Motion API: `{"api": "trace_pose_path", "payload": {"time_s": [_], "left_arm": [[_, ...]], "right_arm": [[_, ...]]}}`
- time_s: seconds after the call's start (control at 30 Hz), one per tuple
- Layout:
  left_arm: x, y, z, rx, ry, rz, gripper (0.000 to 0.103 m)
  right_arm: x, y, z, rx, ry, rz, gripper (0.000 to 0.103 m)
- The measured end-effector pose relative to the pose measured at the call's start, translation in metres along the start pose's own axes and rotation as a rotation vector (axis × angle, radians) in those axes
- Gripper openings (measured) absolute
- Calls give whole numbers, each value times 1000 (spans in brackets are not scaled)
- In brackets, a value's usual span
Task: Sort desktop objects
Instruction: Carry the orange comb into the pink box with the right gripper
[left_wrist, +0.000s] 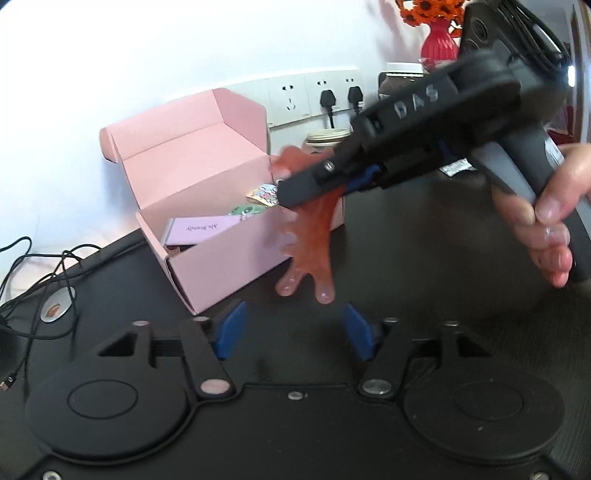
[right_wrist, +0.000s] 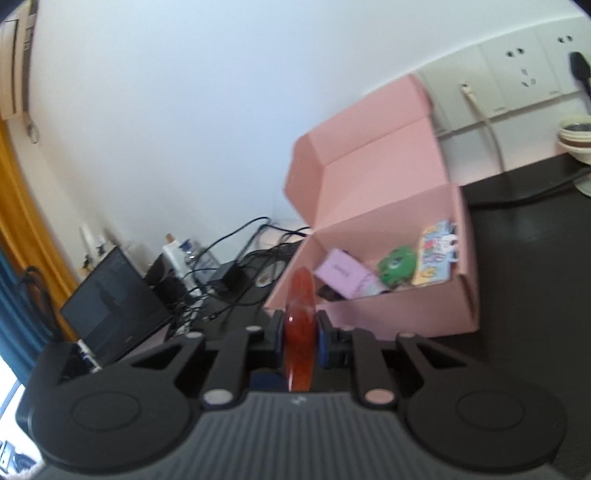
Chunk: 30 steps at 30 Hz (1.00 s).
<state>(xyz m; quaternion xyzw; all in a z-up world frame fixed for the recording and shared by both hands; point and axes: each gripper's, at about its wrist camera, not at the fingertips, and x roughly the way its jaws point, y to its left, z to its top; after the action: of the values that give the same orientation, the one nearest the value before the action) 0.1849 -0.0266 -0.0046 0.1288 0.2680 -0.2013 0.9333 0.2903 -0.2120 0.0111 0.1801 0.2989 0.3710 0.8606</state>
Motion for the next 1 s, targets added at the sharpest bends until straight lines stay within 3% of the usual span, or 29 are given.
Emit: {"api": "trace_pose_path", "payload": {"time_s": [0.1,0.27,0.67,0.83,1.0], "left_arm": [[0,-2,-2,-9,-16,18,84],[-3,-3,-4,4,-38,117,103],[-1,20,-10,-133,-37,123,103],[3,19,-11,-125,-36,124,103],[5,20,-10,-131,-34,124,103]], "right_arm": [[-4,-4,-1,-2,-4,-54,17],[-12,-4,-1,9,-10,-120,17],[-23,41,59,-78,-127,-167,17],[14,37,69,-3,-140,-161,17],[56,29,55,53,-86,-133,17]]}}
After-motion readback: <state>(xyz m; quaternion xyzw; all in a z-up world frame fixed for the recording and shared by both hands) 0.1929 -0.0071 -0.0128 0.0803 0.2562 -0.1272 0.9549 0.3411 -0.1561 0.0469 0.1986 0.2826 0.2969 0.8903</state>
